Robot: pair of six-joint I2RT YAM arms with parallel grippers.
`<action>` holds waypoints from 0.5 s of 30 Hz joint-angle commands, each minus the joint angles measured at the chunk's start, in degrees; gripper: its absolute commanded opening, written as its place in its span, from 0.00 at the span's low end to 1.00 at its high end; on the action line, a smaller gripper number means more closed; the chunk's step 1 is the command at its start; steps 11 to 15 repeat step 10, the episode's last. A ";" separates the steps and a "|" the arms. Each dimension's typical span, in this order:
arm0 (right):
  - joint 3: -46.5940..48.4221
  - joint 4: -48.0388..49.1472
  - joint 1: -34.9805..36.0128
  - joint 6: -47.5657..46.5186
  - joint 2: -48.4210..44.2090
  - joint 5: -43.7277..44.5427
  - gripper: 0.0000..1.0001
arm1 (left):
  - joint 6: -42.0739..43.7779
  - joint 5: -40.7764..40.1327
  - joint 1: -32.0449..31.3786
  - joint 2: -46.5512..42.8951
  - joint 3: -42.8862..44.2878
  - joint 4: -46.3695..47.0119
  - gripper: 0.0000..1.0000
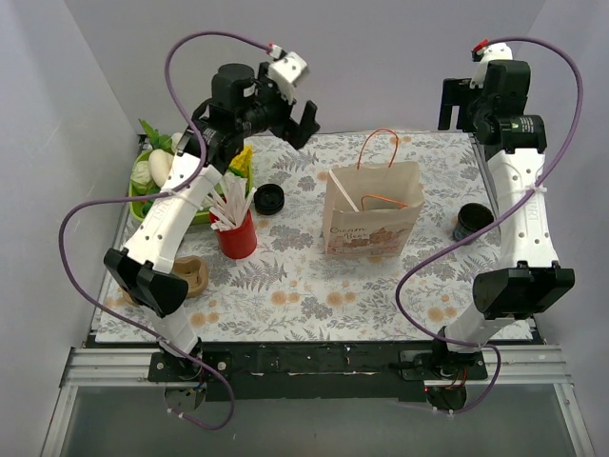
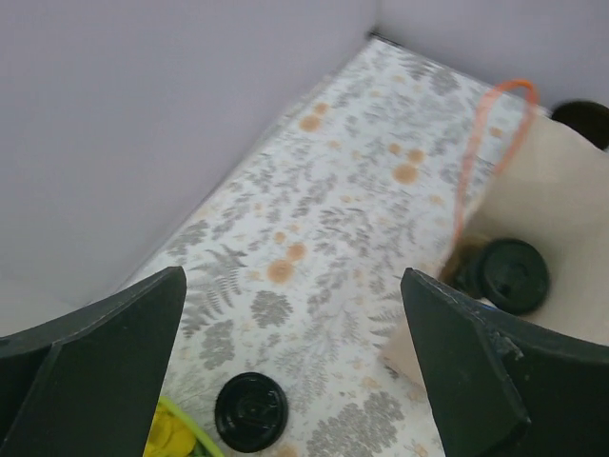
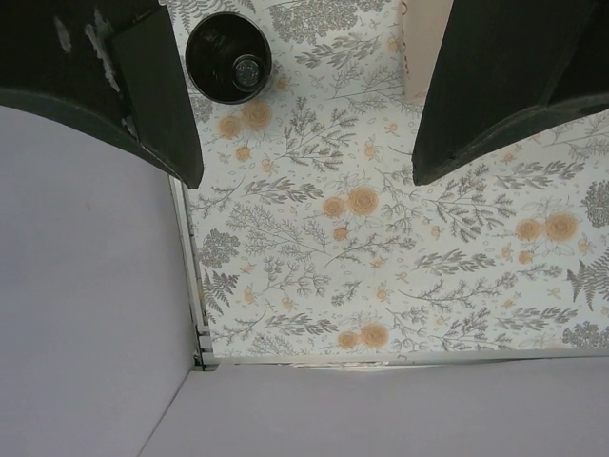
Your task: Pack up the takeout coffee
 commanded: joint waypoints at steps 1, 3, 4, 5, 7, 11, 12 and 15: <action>-0.13 3.78 -0.26 1.69 -3.82 2.06 0.98 | -8.21 -15.42 7.34 -3.42 0.20 8.05 0.98; 0.39 5.27 -0.26 1.42 -4.18 2.15 0.98 | -10.05 -20.08 9.20 -3.76 -1.36 9.88 0.98; 0.83 6.50 -0.26 1.34 -4.09 2.85 0.98 | -9.98 -21.83 9.91 -4.29 -2.25 10.86 0.98; 2.14 6.95 -0.26 1.25 -3.57 2.94 0.98 | -9.80 -23.24 11.22 -4.64 -3.21 11.65 0.98; 4.25 6.87 -0.26 0.90 -2.42 3.03 0.98 | -9.36 -23.61 12.37 -4.91 -4.18 12.62 0.98; 7.95 6.07 -0.26 1.25 -0.05 2.07 0.98 | -9.71 -23.52 13.87 -4.73 -5.15 12.80 0.98; 7.95 6.07 -0.26 1.25 -0.05 2.07 0.98 | -9.71 -23.52 13.87 -4.73 -5.15 12.80 0.98; 7.95 6.07 -0.26 1.25 -0.05 2.07 0.98 | -9.71 -23.52 13.87 -4.73 -5.15 12.80 0.98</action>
